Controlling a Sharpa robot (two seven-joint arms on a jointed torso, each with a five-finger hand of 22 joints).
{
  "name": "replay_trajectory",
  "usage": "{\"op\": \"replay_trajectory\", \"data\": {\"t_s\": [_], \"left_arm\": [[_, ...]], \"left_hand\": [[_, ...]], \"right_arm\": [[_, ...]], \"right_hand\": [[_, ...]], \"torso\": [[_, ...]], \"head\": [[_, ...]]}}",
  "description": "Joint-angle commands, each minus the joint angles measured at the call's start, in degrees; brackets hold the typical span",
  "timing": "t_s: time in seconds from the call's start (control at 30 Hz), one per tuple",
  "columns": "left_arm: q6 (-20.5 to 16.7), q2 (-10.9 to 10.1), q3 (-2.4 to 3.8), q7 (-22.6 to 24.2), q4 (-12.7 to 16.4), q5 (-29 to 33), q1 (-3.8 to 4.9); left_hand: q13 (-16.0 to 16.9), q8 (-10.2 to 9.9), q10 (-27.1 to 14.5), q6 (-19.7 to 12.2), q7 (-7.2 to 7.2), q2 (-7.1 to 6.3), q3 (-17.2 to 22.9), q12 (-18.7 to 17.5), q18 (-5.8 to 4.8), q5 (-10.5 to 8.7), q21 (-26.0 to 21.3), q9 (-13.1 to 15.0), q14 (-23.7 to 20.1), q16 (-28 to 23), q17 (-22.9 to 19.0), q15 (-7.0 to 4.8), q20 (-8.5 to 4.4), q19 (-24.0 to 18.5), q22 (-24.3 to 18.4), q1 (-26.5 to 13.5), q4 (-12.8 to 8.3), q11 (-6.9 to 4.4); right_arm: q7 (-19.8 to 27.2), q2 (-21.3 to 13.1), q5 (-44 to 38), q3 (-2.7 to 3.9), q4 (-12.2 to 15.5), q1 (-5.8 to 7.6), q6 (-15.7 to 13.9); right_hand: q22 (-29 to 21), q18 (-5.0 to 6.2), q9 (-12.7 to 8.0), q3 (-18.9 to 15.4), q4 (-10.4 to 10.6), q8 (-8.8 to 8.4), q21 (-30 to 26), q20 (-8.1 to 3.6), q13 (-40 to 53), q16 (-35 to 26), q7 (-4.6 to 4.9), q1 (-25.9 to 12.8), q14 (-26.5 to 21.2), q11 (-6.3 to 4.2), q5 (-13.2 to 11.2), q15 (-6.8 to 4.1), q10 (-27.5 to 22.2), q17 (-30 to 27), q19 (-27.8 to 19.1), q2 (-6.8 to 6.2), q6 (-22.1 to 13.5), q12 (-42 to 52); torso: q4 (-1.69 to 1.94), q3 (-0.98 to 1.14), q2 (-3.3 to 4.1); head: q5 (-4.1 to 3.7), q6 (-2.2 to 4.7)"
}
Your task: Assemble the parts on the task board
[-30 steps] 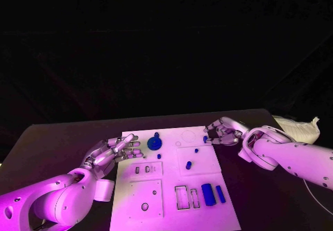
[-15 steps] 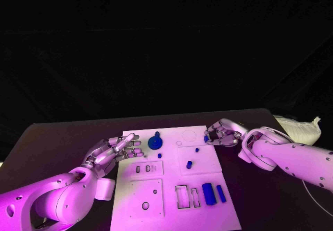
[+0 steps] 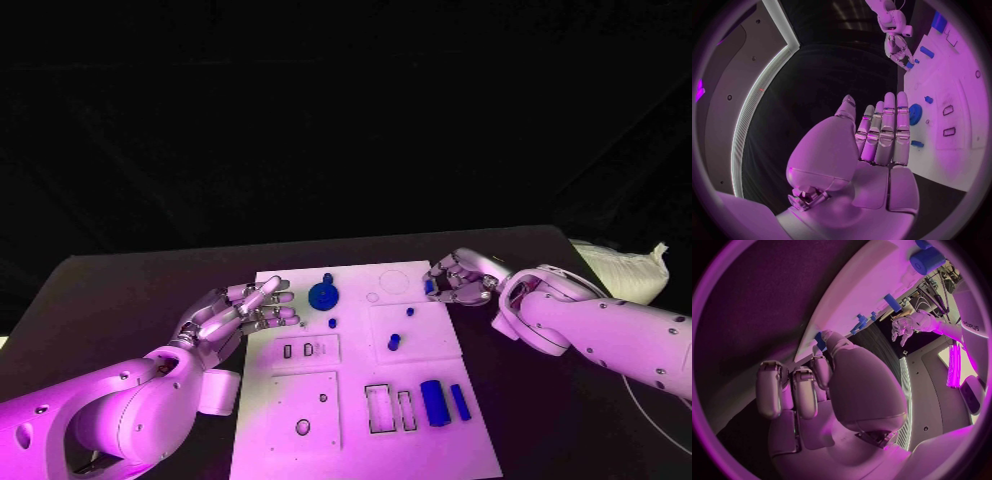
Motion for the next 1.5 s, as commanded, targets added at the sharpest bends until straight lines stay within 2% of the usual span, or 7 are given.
{"op": "replay_trajectory", "data": {"t_s": [0.03, 0.2, 0.43, 0.63, 0.8, 1.17, 1.5], "left_arm": [[1.3, 0.1, 0.02, 0.4, 0.1, 0.1, 0.00], [1.3, 0.1, 0.02, 0.4, 0.1, 0.1, 0.00], [1.3, 0.1, 0.02, 0.4, 0.0, 0.1, 0.00], [1.3, 0.0, 0.02, 0.3, 0.0, 0.1, 0.00], [1.3, 0.0, 0.02, 0.3, -0.1, 0.1, 0.00], [1.3, 0.3, 0.02, 0.4, -1.2, 0.1, 0.00], [1.2, 0.3, 0.02, 0.7, -2.7, 0.1, 0.00]], "left_hand": [[-0.1, -0.3, 0.5, 0.4, 0.03, 0.03, 0.1, -0.2, 0.67, 0.12, 0.0, -0.1, 0.4, -0.3, 0.1, 0.02, -0.11, 0.4, -0.1, 0.5, -0.3, 0.08], [-0.1, -0.3, 0.5, 0.4, 0.03, 0.03, 0.1, -0.2, 0.67, 0.12, 0.0, -0.1, 0.4, -0.3, 0.1, 0.02, -0.11, 0.4, -0.1, 0.5, -0.3, 0.08], [-0.1, -0.3, 0.5, 0.4, 0.03, 0.03, 0.1, -0.2, 0.67, 0.12, 0.0, -0.1, 0.4, -0.3, 0.1, 0.02, -0.11, 0.4, -0.1, 0.5, -0.3, 0.08], [-0.1, -0.4, 0.5, 0.4, 0.03, 0.11, 0.1, -0.3, 0.67, 0.12, 0.0, -0.1, 0.4, -0.4, 0.1, 0.01, -0.12, 0.5, -0.1, 0.5, -0.5, 0.08], [-0.1, -0.5, 0.5, 0.4, 0.03, 0.19, 0.2, -0.4, 0.67, 0.12, 0.0, -0.1, 0.5, -0.5, 0.2, 0.01, -0.13, 0.5, -0.1, 0.6, -0.6, 0.07], [-0.1, -0.5, 0.5, 0.4, 0.03, 0.19, 0.2, -0.4, 0.67, 0.12, 0.0, -0.1, 0.5, -0.5, 0.2, 0.01, -0.13, 0.5, -0.2, 0.6, -0.6, 0.08], [-0.1, -0.5, 0.5, 0.4, 0.03, 0.19, 0.2, -0.5, 0.67, 0.12, 0.0, -0.1, 0.5, -0.6, 0.3, 0.01, -0.13, 0.5, -0.2, 0.7, -0.7, 0.08]], "right_arm": [[-0.2, 0.3, -0.8, -0.12, -0.2, -0.25, 0.9], [-0.1, 0.7, -0.8, -0.12, -0.5, -0.29, 0.9], [-0.2, 0.9, -0.7, -0.12, -0.6, -0.33, 0.3], [-0.3, 0.8, -0.2, -0.11, -0.2, -0.34, -1.9], [-2.3, 0.4, 2.9, -0.03, 1.8, -0.25, -4.6], [-15.4, 0.6, 4.5, 0.08, 12.4, 1.49, -4.9], [-23.5, 6.8, -5.4, -0.29, 17.5, 1.22, -2.0]], "right_hand": [[0.3, -0.75, 0.1, 0.5, 0.0, 0.33, 0.0, -0.31, 1.3, 0.4, 0.02, -0.1, 5.5, -0.44, -0.3, 0.05, 0.4, 13.1, 0.0, 0.58, 0.5, 0.5], [0.5, -0.77, 0.1, 0.8, -0.1, 0.46, 0.0, -0.42, 1.5, 0.4, -0.21, -0.3, 5.6, -0.61, -0.5, -0.08, 0.6, 13.2, 0.1, 0.88, 1.2, 0.8], [0.6, -0.78, 1.1, 1.6, -0.8, 2.15, 0.1, -1.05, 1.8, 0.5, -1.69, -0.4, 5.6, -1.75, -1.1, -0.95, 0.9, 13.4, 0.2, 2.17, 5.4, 1.3], [0.7, -0.79, 2.1, 2.4, -2.0, 3.45, 0.1, -1.89, 2.0, 0.5, -2.93, 0.0, 5.6, -2.78, -3.0, -1.87, 1.1, 13.6, 0.2, 3.40, 8.0, 1.4], [0.8, -0.81, 2.5, 3.4, -2.9, 3.63, 0.1, -2.27, 1.8, 0.7, -3.02, 0.5, 5.7, -2.96, -3.4, -2.13, 1.1, 14.0, 0.2, 4.40, 8.0, 1.1], [0.2, -0.71, 2.6, 4.2, -3.1, 2.65, -0.2, -2.21, 1.4, 0.6, -2.45, -0.9, 5.7, -2.49, -4.1, -1.83, 0.8, 13.7, -0.2, 5.27, 6.3, 0.2], [0.0, -0.67, 2.7, 4.5, -3.2, 2.42, -0.3, -2.10, 1.1, 0.5, -2.33, -1.6, 5.6, -2.37, -3.4, -1.72, 0.6, 13.5, -0.3, 5.42, 6.1, -0.3]], "torso": [[0.00, -0.01, 0.04], [0.03, 0.00, 0.01], [0.04, 0.00, 0.02], [-0.03, 0.03, -0.01], [-0.05, 0.02, -0.05], [0.34, -0.54, -0.71], [1.18, -1.30, -1.60]], "head": [[-0.07, -0.03], [-0.01, -0.02], [0.01, -0.05], [0.09, 0.01], [0.26, 0.12], [0.23, -0.15], [1.88, -1.70]]}}
